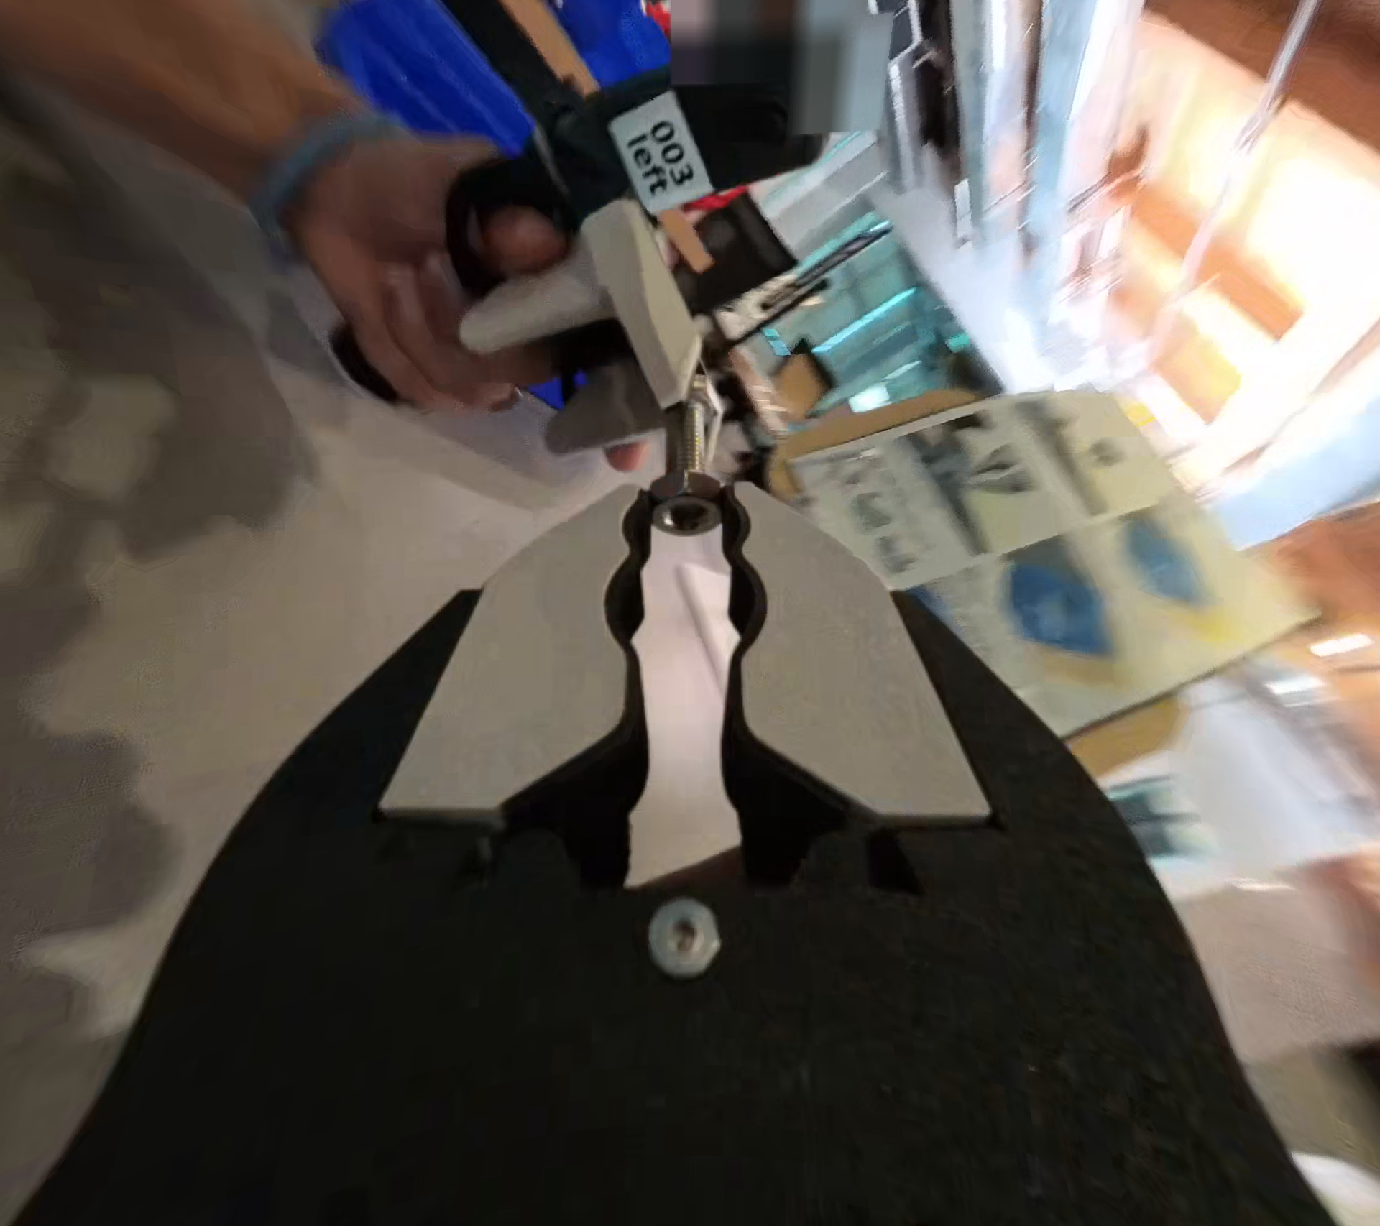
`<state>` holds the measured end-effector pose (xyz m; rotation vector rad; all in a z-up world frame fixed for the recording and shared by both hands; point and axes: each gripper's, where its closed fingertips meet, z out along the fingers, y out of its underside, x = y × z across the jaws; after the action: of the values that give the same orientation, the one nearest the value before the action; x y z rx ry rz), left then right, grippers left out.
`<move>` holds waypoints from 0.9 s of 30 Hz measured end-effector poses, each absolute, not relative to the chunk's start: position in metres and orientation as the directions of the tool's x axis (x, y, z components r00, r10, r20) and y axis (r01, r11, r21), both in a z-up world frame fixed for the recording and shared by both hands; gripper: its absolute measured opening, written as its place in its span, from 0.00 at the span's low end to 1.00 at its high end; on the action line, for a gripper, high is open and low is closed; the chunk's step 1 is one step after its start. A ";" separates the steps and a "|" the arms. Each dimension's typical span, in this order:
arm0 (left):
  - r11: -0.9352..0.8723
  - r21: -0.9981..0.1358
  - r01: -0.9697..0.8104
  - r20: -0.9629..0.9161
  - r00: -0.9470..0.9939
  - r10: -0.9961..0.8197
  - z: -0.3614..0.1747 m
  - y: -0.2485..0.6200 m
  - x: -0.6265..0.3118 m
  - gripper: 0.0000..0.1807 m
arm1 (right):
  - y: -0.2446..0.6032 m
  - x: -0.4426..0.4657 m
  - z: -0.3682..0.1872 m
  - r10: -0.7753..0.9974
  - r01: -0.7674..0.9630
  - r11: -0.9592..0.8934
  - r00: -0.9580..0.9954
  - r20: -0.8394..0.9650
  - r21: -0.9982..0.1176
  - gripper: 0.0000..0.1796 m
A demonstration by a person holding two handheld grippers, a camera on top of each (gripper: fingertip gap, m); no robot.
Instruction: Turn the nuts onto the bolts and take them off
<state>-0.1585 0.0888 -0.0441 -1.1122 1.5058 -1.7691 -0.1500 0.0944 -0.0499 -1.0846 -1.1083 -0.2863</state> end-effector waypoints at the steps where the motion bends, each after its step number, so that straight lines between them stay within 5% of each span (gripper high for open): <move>1: -0.216 -0.971 -0.106 0.239 -0.502 -0.831 -0.045 0.088 -0.158 0.10 | 0.094 -0.149 -0.049 0.191 0.748 0.509 0.384 0.903 -0.425 0.10; 4: -0.218 -0.970 -0.109 0.243 -0.504 -0.829 -0.046 0.088 -0.158 0.10 | 0.094 -0.146 -0.045 -0.146 0.889 0.457 0.100 0.984 -0.022 0.10; 5: -0.220 -0.970 -0.105 0.242 -0.506 -0.828 -0.045 0.088 -0.158 0.10 | 0.094 -0.146 -0.044 -0.191 0.896 0.443 0.074 0.979 0.018 0.10; 8: -0.224 -0.970 -0.092 0.240 -0.502 -0.831 -0.043 0.090 -0.159 0.10 | 0.095 -0.149 -0.048 -0.027 0.839 0.498 0.265 0.964 -0.217 0.11; 10: -0.232 -0.970 -0.076 0.238 -0.505 -0.830 -0.040 0.091 -0.161 0.10 | 0.093 -0.150 -0.047 0.182 0.704 0.516 0.466 0.866 -0.488 0.26; 12: -0.238 -0.970 -0.056 0.233 -0.508 -0.829 -0.035 0.092 -0.163 0.10 | 0.092 -0.151 -0.047 0.445 0.472 0.441 0.624 0.643 -0.764 0.32; 14: -0.241 -0.970 -0.041 0.229 -0.505 -0.832 -0.032 0.094 -0.165 0.10 | 0.091 -0.153 -0.045 0.683 0.160 0.258 0.667 0.297 -0.953 0.27; 16: -0.239 -0.970 -0.036 0.225 -0.498 -0.838 -0.032 0.096 -0.165 0.10 | 0.089 -0.156 -0.039 0.820 -0.140 0.009 0.568 -0.073 -0.990 0.31; 19: -0.233 -0.972 -0.036 0.220 -0.493 -0.842 -0.032 0.096 -0.164 0.10 | 0.090 -0.156 -0.033 0.848 -0.378 -0.263 0.348 -0.399 -0.888 0.26; 27: -0.218 -0.975 -0.049 0.214 -0.484 -0.849 -0.036 0.095 -0.162 0.10 | 0.091 -0.162 -0.041 0.838 -0.397 -0.348 0.274 -0.472 -0.849 0.10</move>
<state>-0.1618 0.0950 -0.0360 -1.0863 1.4539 -1.7629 -0.1615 0.0910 -0.0407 -1.3990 -0.4458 1.3618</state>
